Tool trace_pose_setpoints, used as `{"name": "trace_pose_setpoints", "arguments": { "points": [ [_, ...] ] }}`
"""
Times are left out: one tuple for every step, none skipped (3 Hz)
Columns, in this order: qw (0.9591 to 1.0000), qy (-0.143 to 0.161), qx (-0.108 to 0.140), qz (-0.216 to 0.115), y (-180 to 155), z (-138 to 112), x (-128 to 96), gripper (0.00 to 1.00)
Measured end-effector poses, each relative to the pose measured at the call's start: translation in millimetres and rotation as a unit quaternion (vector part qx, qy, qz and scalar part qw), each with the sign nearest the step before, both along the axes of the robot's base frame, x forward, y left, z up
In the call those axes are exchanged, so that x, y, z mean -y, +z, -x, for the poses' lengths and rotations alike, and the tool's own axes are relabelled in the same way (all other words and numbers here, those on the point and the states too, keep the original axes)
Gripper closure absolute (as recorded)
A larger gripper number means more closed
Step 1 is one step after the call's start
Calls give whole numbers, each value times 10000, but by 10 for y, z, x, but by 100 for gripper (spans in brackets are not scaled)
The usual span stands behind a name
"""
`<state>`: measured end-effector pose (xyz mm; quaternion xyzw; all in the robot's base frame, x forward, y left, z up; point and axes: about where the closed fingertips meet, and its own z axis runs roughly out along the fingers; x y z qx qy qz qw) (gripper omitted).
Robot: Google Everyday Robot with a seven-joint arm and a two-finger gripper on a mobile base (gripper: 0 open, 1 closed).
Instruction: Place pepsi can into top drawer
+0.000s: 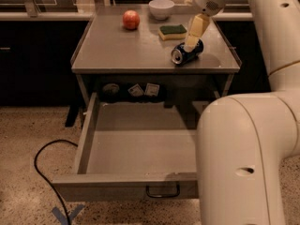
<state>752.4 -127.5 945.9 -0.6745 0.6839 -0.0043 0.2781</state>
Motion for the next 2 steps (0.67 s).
{"name": "trace_pose_setpoints", "arguments": {
  "points": [
    [9997,-221,-106,27,-187,-102,156,0],
    [9990,-377,-217,51,-353,-163,270,0]
  ]
}}
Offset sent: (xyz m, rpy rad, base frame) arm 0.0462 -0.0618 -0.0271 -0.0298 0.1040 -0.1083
